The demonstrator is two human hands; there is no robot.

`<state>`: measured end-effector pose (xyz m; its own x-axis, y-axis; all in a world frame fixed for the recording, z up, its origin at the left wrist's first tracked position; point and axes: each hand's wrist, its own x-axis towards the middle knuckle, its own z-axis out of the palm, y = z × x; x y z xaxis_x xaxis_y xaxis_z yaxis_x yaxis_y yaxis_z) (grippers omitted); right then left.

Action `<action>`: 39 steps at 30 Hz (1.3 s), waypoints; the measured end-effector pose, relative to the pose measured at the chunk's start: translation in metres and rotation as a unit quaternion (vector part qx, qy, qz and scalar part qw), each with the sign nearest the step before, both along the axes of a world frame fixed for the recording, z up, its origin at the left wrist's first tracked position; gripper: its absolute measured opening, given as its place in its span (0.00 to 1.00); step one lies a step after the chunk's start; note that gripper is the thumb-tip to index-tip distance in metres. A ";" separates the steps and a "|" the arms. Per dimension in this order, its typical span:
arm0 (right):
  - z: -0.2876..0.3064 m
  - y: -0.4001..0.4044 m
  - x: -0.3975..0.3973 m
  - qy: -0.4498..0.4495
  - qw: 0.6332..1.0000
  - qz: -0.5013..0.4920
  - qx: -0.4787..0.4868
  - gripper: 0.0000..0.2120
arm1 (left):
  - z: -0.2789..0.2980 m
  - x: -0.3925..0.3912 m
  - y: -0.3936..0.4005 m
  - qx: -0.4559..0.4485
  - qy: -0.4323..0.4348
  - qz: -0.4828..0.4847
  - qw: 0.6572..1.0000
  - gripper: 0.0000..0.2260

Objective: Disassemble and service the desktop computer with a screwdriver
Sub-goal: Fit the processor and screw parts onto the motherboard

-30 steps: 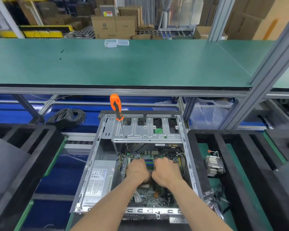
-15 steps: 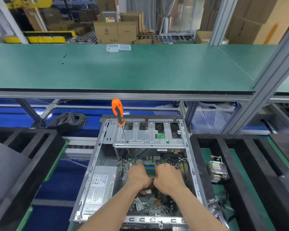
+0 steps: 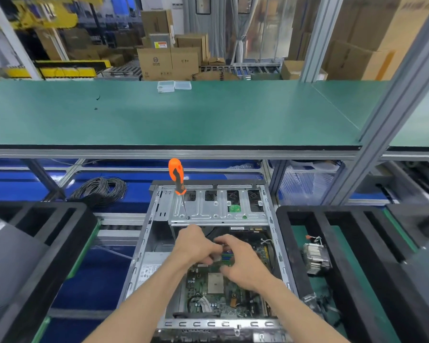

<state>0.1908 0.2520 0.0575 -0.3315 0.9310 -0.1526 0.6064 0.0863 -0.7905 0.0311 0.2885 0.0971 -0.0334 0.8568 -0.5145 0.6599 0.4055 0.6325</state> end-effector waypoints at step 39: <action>0.030 0.010 0.160 -0.275 0.950 -0.117 0.088 0.22 | -0.037 0.043 -0.008 0.148 0.009 -0.211 0.966 0.08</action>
<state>0.3511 0.2624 0.0873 -0.0281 0.9965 -0.0787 0.9422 0.0001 -0.3350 0.0745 0.2804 0.0600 0.3444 0.9057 -0.2471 0.7388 -0.0991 0.6666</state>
